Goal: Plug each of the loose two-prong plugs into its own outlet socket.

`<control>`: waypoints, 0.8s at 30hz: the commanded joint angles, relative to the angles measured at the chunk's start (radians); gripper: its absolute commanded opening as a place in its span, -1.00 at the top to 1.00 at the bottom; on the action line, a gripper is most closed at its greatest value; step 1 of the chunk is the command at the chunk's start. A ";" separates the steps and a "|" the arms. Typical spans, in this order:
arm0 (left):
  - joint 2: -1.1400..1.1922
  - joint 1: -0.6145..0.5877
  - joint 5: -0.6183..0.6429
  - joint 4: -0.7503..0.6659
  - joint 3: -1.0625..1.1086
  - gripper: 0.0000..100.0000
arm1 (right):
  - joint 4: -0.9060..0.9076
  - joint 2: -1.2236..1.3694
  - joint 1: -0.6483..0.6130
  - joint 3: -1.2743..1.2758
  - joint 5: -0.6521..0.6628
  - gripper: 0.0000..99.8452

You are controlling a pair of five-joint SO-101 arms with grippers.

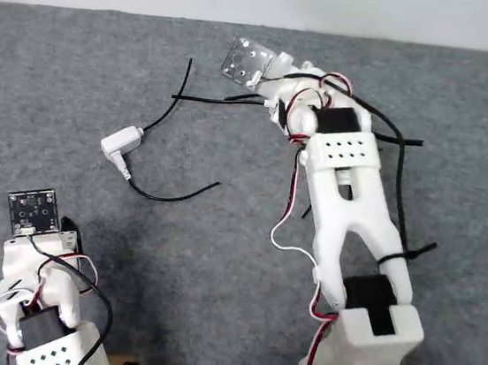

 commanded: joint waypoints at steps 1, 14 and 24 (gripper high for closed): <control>-0.018 0.006 -0.011 0.002 -0.013 0.70 | -0.031 -0.013 -0.022 -0.066 0.006 0.98; -0.018 0.006 -0.011 0.002 -0.013 0.70 | 0.113 -0.071 0.028 -0.069 -0.187 0.26; -0.018 0.006 -0.011 0.002 -0.013 0.70 | 0.173 -0.142 0.013 -0.071 -0.190 0.26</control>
